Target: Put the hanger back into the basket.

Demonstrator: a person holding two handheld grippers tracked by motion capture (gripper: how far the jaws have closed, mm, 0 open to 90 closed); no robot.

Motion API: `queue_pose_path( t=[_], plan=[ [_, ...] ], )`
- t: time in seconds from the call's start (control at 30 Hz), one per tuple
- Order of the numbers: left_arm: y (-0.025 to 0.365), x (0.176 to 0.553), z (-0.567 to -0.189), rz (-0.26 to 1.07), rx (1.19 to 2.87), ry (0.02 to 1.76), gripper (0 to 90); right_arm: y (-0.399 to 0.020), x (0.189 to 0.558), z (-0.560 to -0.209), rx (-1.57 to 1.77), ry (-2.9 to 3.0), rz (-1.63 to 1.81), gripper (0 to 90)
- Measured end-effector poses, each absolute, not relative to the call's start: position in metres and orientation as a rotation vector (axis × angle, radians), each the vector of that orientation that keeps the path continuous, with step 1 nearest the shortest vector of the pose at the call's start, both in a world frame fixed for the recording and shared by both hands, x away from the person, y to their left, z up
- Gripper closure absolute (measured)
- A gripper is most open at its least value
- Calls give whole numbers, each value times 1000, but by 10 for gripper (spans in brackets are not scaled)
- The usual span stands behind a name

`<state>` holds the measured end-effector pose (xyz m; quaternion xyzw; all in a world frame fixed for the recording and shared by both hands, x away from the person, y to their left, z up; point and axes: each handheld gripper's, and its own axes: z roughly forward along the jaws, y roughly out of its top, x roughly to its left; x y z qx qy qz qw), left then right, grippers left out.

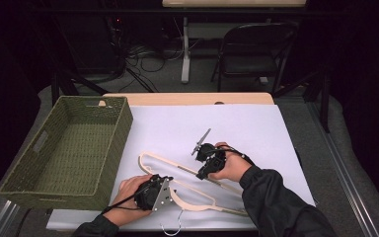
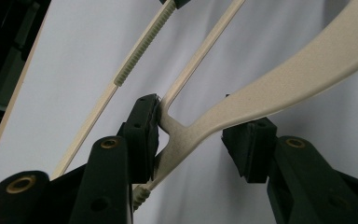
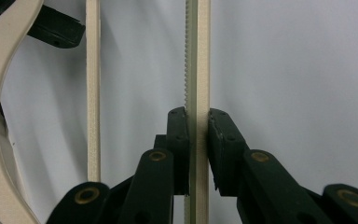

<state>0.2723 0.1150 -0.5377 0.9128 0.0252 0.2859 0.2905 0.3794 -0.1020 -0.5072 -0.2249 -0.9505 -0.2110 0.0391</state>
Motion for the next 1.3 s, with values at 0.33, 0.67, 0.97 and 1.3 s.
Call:
queue_pose_path(
  t=[0.33,0.67,0.97,1.3],
  plan=[
    [117,273,-534,793,2475,14,663,-100,379,-507,-670,-2918,-602,793],
    [115,272,-531,793,2505,-15,744,-99,378,-511,-644,-2917,-606,792],
    [114,272,-530,809,2509,-28,766,-96,378,-514,-643,-2912,-584,792],
    [113,274,-526,832,2518,-31,801,-99,378,-505,-686,-2903,-673,719]
  ],
)
